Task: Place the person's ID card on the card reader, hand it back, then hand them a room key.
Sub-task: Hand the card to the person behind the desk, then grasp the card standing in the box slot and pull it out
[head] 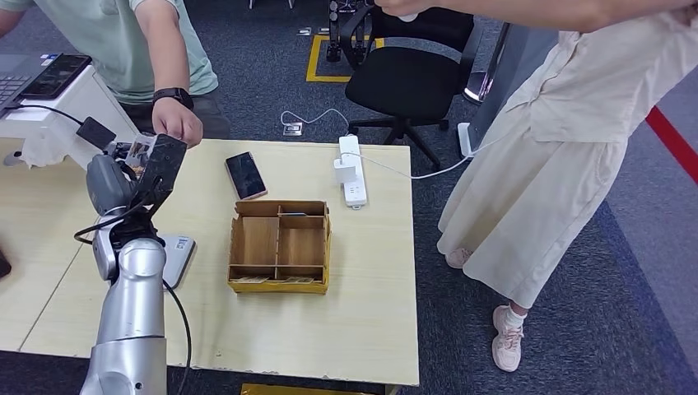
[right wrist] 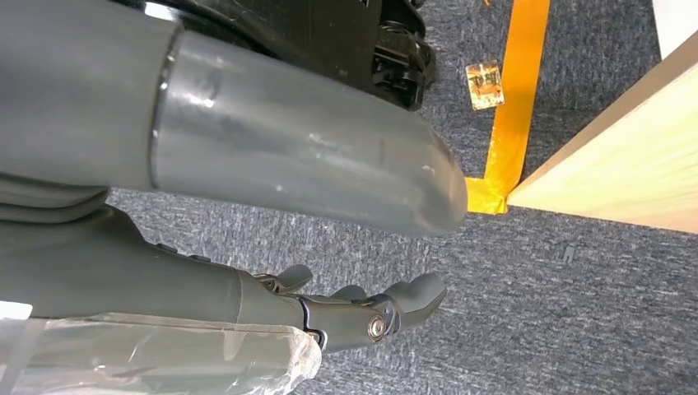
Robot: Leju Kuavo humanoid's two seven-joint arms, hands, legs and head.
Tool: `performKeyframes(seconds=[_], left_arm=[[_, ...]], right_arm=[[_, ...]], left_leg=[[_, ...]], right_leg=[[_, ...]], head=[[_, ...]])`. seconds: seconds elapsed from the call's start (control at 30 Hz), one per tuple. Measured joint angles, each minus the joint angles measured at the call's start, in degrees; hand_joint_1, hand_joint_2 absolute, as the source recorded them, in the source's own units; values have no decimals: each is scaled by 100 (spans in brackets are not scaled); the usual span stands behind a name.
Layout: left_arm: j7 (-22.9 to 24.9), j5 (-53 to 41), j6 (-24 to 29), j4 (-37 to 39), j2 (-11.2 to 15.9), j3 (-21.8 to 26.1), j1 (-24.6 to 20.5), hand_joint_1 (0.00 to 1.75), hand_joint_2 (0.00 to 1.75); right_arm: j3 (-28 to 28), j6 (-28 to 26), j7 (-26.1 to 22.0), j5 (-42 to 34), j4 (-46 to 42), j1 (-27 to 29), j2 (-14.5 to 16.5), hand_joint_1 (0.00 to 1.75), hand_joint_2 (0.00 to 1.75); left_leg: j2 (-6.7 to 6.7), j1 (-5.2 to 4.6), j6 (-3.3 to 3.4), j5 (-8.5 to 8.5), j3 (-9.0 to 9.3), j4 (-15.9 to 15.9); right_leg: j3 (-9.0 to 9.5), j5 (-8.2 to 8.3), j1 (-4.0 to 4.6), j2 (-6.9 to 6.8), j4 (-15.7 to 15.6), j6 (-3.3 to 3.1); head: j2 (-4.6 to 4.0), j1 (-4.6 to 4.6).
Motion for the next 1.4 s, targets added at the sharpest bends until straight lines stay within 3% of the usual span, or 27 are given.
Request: performKeyframes(seconds=[0.2,0.33,0.53,0.67,1.07,1.4], left_arm=[[-4,128,104,38,-13,-59,-37,175,175],[-4,201,107,39,-3,-72,-52,10,175],[-3,336,97,-13,4,-72,-31,10,175],[-2,340,96,-43,4,-72,-19,0,175],[-113,545,58,-282,17,-72,79,0,175],[-168,424,82,-546,201,-70,223,0,175]], right_arm=[[41,-64,11,-101,5,19,0,0,0],[74,-82,37,-150,5,38,0,0,0],[81,-86,63,-179,5,77,0,0,0],[81,-87,69,-180,5,92,0,0,0],[87,-99,110,-186,-11,126,0,0,0],[107,-98,110,-225,-50,126,0,0,0]], left_leg=[[1,0,0,0,-1,0],[1,0,0,0,-2,0],[0,0,0,0,-1,0],[0,0,0,0,-1,0],[0,0,0,0,-2,0],[0,0,0,0,-2,-1]], right_leg=[[0,0,0,2,0,0],[0,0,0,2,0,0],[0,0,0,1,0,0],[1,0,0,1,0,0],[1,0,0,1,1,0],[1,0,0,1,2,0]], head=[[0,1],[1,1],[0,-1],[1,0],[0,1],[1,0]])
